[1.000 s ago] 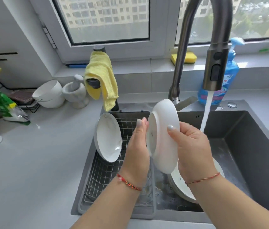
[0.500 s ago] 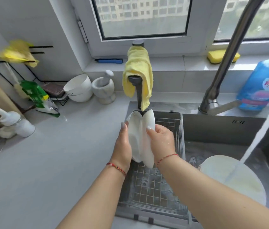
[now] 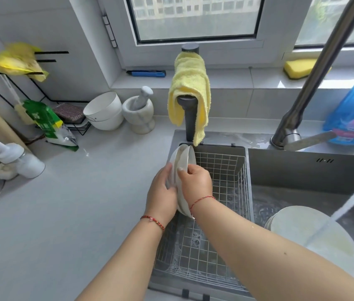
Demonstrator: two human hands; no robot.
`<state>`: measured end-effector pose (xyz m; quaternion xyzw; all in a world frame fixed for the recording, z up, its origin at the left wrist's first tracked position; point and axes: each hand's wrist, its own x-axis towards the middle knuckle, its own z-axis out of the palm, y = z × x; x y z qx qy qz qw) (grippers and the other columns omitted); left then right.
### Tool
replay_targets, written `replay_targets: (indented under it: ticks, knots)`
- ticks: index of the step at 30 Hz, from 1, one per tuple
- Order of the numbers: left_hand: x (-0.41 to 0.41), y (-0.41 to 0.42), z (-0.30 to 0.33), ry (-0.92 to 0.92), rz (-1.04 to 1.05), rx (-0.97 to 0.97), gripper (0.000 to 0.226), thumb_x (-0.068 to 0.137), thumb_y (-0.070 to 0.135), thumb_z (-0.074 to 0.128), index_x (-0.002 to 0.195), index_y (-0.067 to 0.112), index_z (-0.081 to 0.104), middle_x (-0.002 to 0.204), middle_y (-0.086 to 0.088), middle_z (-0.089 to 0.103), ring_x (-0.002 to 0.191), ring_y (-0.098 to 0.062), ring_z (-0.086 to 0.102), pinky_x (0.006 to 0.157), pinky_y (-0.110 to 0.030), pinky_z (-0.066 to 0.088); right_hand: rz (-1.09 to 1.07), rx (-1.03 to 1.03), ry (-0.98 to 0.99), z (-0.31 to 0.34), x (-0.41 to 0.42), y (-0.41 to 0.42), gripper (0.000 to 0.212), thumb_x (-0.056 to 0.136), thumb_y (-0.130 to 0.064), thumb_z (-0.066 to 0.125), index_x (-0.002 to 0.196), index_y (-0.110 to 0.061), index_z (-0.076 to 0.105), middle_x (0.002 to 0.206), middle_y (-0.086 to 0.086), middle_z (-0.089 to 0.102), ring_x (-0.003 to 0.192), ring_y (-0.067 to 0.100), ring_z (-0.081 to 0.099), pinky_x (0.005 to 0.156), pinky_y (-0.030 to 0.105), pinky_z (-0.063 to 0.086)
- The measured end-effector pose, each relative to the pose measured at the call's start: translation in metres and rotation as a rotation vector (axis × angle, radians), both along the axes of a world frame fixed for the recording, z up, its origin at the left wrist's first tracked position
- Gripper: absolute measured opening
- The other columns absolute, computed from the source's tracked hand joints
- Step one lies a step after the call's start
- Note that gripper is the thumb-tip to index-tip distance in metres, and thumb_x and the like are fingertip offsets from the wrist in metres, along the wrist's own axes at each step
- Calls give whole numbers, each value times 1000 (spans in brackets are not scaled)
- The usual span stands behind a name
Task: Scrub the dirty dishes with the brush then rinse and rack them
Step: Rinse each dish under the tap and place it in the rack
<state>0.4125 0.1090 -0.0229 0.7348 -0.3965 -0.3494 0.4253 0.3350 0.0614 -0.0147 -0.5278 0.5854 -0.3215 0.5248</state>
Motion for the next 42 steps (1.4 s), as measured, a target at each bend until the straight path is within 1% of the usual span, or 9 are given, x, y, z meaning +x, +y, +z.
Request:
replay_targets:
  ticks: [4, 12, 17, 21, 26, 31, 34, 36, 42]
  knots:
    - [3, 4, -1, 31, -67, 15, 64, 94, 3, 58, 151, 24, 36, 153, 9, 38, 139, -5, 34, 112, -23, 29, 22, 40, -6, -1, 6, -9, 45, 90, -14, 53, 51, -17, 30, 49, -3, 28, 49, 15, 27, 52, 26, 23]
    - [11, 5, -17, -90, -101, -22, 78, 85, 9, 73, 151, 27, 35, 153, 8, 39, 141, -9, 35, 114, -42, 38, 90, 99, -54, -6, 12, -16, 43, 92, -21, 55, 50, -20, 49, 47, -3, 41, 52, 16, 39, 59, 31, 36]
    - [13, 7, -22, -133, -123, -50, 78, 85, 7, 73, 150, 28, 36, 152, 9, 39, 140, -8, 37, 111, -43, 42, 89, 266, -181, -4, 8, -21, 27, 94, -26, 51, 81, -9, 68, 92, 19, 69, 90, 34, 68, 91, 51, 52]
    - [14, 7, -22, -139, -127, -46, 77, 85, 9, 73, 150, 27, 37, 150, 6, 42, 138, -13, 40, 110, -44, 43, 100, 349, -342, -1, -1, -28, 33, 102, -20, 41, 97, -1, 67, 106, 18, 68, 98, 27, 65, 95, 40, 52]
    - [10, 9, -8, -214, -136, -26, 72, 88, 14, 72, 150, 25, 36, 154, 8, 36, 141, -8, 33, 111, -23, 30, 60, 400, -372, -3, -8, -28, 44, 101, -36, 40, 110, -1, 65, 115, 10, 67, 109, 21, 61, 93, 34, 51]
    - [-17, 15, 13, -345, 31, -238, 54, 84, 12, 73, 135, 19, 55, 133, 8, 54, 127, -15, 50, 104, -36, 47, 22, 301, -371, 6, -37, -21, 35, 102, -29, 40, 100, -4, 65, 109, 14, 67, 104, 24, 63, 91, 33, 52]
    - [-58, 16, 30, -185, 49, -351, 31, 89, 9, 64, 113, 27, 58, 107, 17, 58, 105, -7, 59, 81, -17, 52, -2, 183, -318, 4, -76, -10, 33, 101, -25, 42, 102, -4, 67, 100, 14, 70, 97, 27, 66, 86, 35, 55]
    - [-92, 13, 35, -38, -31, -325, 21, 93, 14, 60, 104, 33, 59, 99, 16, 62, 97, -6, 62, 77, -23, 55, -41, 103, -223, -4, -114, -3, 30, 99, -28, 44, 96, -11, 69, 92, 11, 72, 92, 26, 68, 85, 38, 56]
    - [-184, -4, 15, 211, -388, 118, 13, 96, 7, 53, 98, 19, 60, 92, -3, 66, 72, -11, 65, 60, -27, 58, -227, 123, 23, -42, -228, 4, 28, 92, -33, 51, 78, -15, 69, 71, 4, 71, 75, 25, 68, 80, 44, 55]
